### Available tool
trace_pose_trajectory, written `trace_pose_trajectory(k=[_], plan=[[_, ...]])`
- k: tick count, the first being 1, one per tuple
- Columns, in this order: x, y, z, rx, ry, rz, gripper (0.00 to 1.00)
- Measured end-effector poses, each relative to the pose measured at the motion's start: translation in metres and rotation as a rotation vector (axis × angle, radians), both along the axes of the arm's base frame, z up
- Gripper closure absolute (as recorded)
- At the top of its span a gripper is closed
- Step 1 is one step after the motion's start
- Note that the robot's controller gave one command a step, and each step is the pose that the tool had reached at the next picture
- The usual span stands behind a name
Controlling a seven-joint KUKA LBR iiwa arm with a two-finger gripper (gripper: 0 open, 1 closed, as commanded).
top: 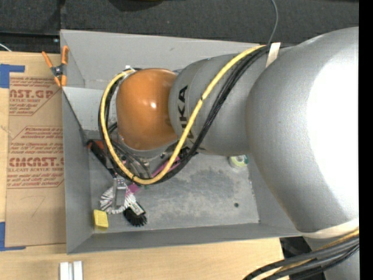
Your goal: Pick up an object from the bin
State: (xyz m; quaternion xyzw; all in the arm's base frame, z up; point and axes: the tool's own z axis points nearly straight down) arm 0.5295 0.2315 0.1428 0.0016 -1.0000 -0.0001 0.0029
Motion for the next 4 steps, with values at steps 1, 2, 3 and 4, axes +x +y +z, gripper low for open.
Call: trace_pose_trajectory(k=[1,2,3,4], plan=[[0.002,-0.001,0.005,0.001,-0.006,-0.003,0.00],[-0.015,-0.048,-0.071,0.004,-0.008,0.251,0.00],[-0.022,-0.038,-0.023,0.005,-0.010,0.145,0.00],[-0.017,-0.045,-0.063,0.005,-0.007,0.232,0.00]])
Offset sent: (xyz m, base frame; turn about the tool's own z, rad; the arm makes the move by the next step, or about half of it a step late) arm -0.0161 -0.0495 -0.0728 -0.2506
